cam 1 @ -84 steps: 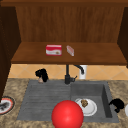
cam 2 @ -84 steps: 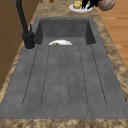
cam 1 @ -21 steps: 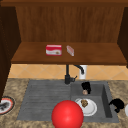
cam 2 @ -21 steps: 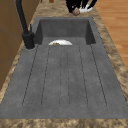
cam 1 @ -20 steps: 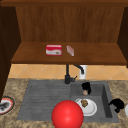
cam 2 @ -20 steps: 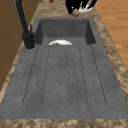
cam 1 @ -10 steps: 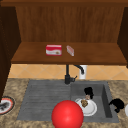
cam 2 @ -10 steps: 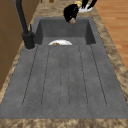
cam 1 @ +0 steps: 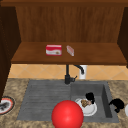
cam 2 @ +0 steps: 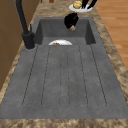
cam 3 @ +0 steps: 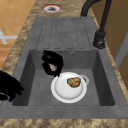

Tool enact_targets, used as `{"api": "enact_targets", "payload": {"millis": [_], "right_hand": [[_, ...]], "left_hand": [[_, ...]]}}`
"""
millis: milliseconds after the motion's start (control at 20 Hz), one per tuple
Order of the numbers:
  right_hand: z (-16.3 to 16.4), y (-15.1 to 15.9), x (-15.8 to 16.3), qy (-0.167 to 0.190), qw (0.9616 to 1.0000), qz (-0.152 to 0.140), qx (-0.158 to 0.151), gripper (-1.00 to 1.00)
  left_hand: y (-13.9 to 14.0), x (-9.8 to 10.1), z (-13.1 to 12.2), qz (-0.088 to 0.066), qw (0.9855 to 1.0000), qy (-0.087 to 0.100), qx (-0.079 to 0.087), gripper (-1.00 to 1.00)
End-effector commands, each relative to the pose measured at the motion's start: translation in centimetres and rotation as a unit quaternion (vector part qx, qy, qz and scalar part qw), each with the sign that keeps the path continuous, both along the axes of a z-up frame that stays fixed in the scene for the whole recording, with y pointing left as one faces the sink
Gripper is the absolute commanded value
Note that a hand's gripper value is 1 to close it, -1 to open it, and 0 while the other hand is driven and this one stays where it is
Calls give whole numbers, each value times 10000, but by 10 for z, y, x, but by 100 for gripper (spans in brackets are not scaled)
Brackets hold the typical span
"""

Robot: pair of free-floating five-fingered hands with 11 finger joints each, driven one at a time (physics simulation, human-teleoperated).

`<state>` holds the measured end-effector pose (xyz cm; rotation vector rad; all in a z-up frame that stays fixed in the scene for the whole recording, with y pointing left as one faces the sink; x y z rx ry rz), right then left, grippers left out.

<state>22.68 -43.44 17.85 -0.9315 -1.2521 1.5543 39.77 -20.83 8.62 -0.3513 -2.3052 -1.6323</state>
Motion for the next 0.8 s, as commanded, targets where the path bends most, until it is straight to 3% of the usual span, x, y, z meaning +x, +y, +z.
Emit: {"api": "enact_targets", "payload": {"millis": [0,350,750], "right_hand": [[0,0,0,0,10000,0,0,0],[0,0,0,0,10000,0,0,0],[0,0,0,0,10000,0,0,0]], "left_hand": [[-1,0,-23,82,9993,-291,-216,100],[-3,0,-63,44,9994,-266,-199,100],[-13,15,-106,49,9974,-693,-174,100]]}}
